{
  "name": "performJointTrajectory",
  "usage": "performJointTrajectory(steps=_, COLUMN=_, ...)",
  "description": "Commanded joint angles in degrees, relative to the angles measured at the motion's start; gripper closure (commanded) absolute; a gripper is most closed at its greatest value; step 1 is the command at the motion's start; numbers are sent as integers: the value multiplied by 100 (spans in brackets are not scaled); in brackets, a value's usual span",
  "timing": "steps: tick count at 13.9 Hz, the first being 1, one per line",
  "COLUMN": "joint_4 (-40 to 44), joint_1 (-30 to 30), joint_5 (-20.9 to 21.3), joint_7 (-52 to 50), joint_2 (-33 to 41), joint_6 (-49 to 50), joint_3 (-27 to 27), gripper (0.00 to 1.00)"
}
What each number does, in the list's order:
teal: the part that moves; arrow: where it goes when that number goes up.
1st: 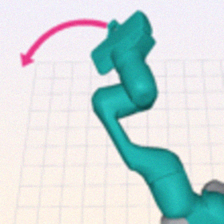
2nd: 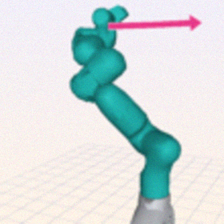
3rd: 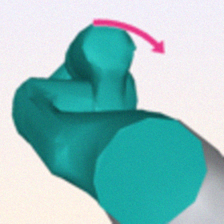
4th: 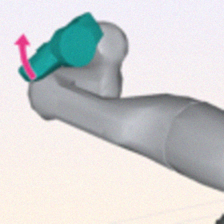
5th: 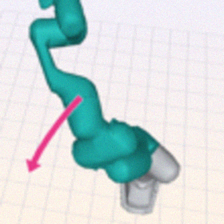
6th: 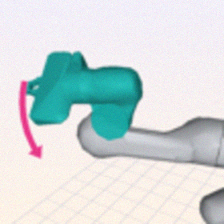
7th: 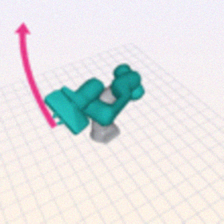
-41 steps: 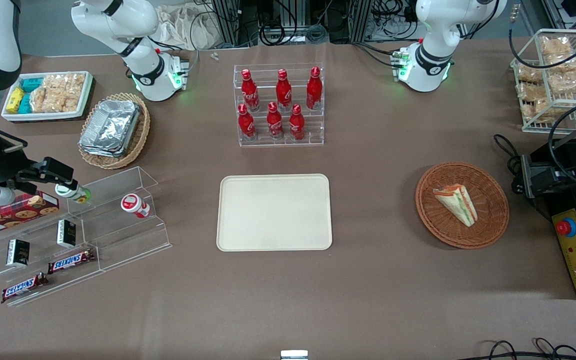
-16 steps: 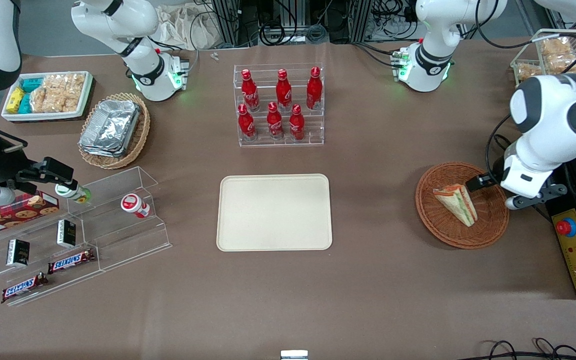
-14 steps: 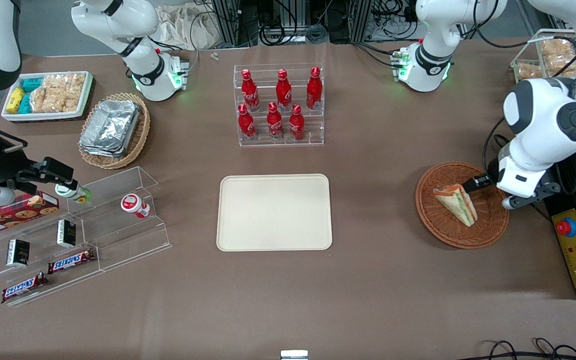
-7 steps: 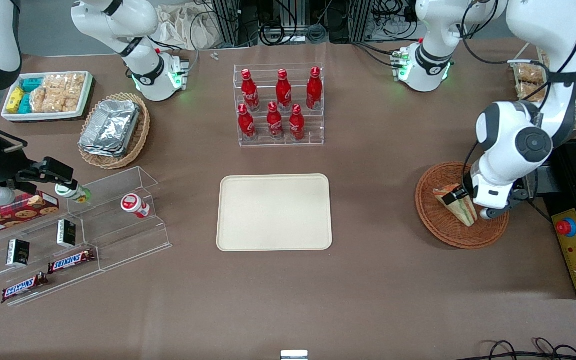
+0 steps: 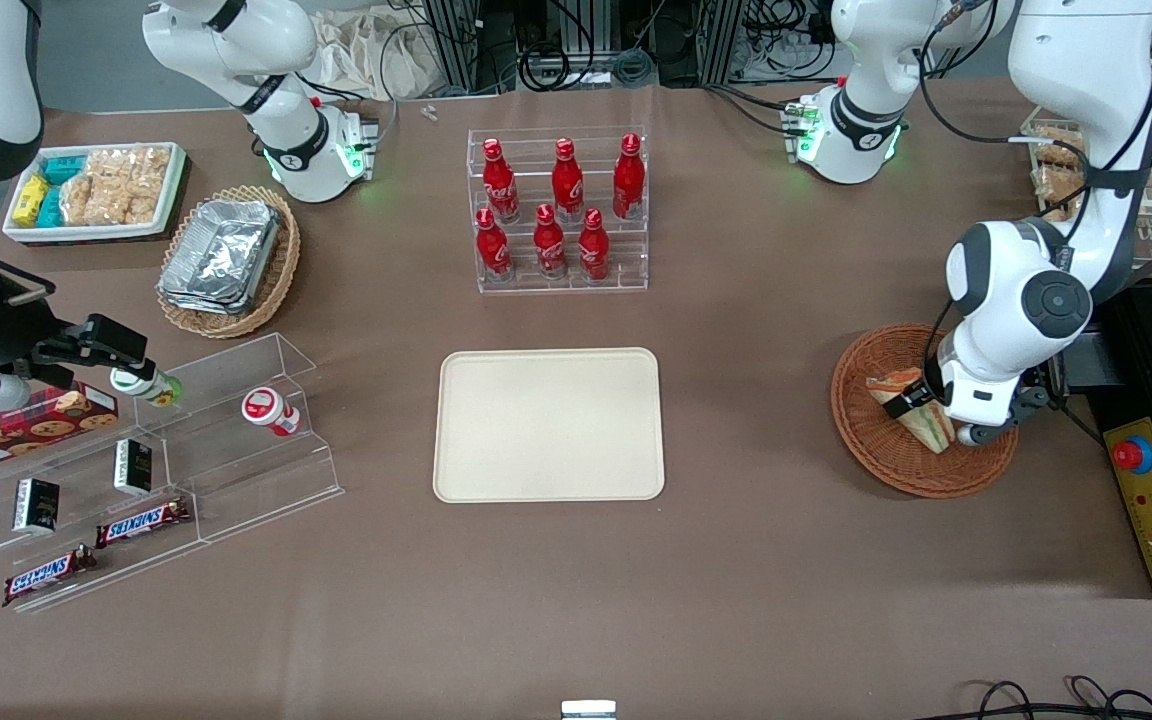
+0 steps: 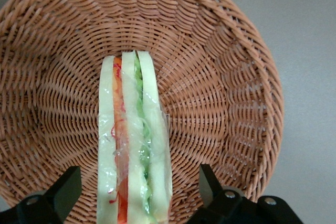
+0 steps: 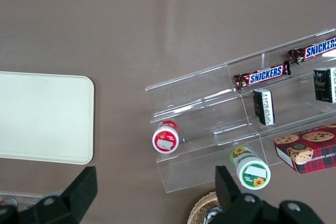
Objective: Place sandwich from basket to tray
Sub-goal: 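Lower the open left gripper around the wrapped sandwich in the basket, then close the left gripper on the sandwich and lift it from the basket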
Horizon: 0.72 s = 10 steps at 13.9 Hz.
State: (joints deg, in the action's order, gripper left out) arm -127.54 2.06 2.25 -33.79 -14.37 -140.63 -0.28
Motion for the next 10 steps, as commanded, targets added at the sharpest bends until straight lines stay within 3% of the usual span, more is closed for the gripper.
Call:
performJointTrajectory(steps=1, joint_4=-192, joint_1=-13, joint_5=136, joint_7=-145, joint_2=13, joint_6=-202, joint_3=-42, gripper=5)
performJointTrajectory(steps=9, joint_4=-104, joint_1=-13, joint_5=127, joint_7=-259, joint_2=135, joint_6=-159, joint_3=-121, gripper=85)
performJointTrajectory(steps=10, joint_4=-104, joint_1=-4, joint_5=127, joint_7=-329, joint_2=310, joint_6=-45, joint_3=-121, gripper=91)
